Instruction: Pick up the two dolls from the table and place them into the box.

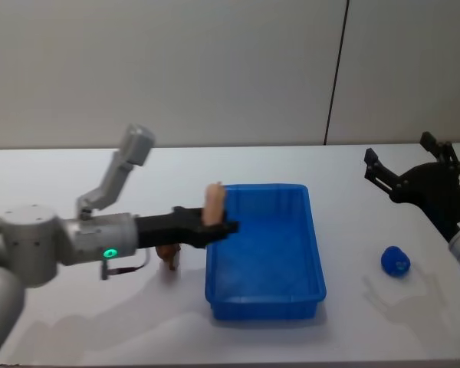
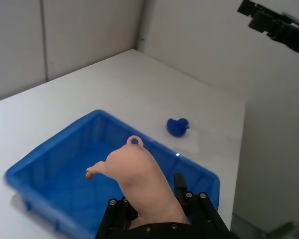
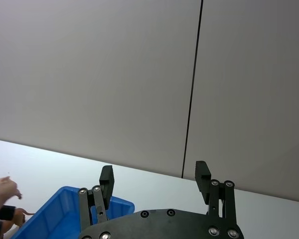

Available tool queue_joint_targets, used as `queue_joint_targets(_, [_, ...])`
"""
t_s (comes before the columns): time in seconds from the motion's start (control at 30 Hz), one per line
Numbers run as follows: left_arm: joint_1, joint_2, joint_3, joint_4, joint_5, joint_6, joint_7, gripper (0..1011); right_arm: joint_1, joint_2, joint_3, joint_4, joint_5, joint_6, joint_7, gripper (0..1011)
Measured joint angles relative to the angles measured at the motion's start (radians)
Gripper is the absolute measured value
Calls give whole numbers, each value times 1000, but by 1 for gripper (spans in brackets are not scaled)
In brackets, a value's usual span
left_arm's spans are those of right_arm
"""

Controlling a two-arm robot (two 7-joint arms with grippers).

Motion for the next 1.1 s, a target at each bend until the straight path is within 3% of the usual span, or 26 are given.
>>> queue_joint_targets(0.33, [-102,-95,54,129,24,-25,-57,429,0,0,0,0,0,0,0,1000])
queue_joint_targets(0.63, [-169,-145,83,213,63,1,-77,429,0,0,0,0,0,0,0,1001])
queue_joint_targets(1.1, [-222,-185,105,285,93,22,-90,820,0,0,0,0,0,0,0,1001])
